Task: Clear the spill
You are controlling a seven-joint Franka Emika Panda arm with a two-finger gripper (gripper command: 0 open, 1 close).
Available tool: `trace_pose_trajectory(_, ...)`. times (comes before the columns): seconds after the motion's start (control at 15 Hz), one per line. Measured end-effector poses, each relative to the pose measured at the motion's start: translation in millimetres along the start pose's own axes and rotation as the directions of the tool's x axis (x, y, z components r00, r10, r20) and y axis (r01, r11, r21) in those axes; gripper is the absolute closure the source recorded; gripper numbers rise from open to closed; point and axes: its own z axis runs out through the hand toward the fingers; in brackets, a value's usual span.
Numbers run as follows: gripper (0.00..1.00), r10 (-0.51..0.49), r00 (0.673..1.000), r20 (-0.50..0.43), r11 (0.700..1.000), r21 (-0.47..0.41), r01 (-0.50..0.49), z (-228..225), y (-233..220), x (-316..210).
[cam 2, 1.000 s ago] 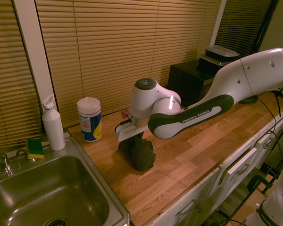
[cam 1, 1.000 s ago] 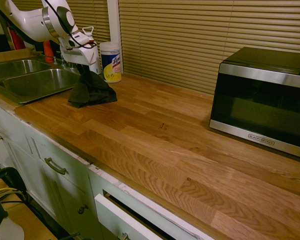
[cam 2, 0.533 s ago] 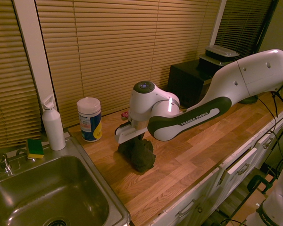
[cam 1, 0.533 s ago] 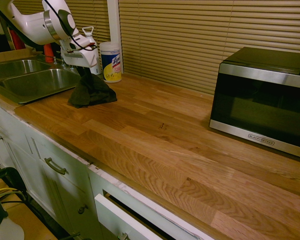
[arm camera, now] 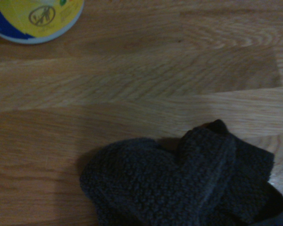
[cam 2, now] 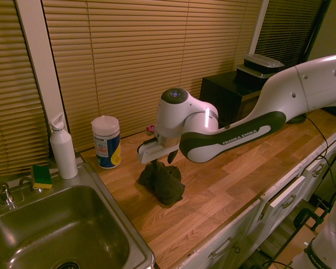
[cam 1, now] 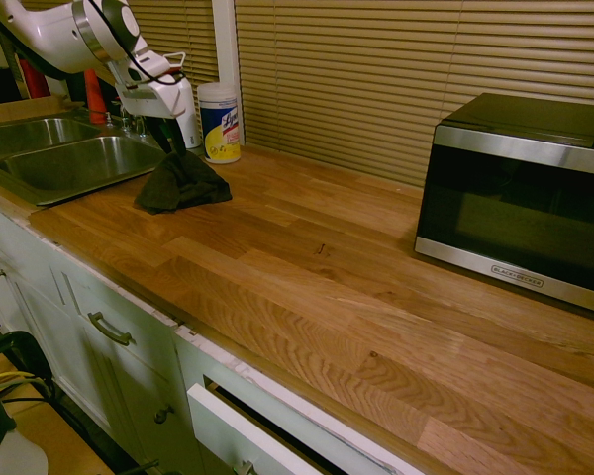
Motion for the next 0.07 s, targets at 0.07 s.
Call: trace_pose_trajectory(0.07,0.0,0.009,1.0,-0.015,1.0,0.009,-0.009,-13.0,1.3,0.7)
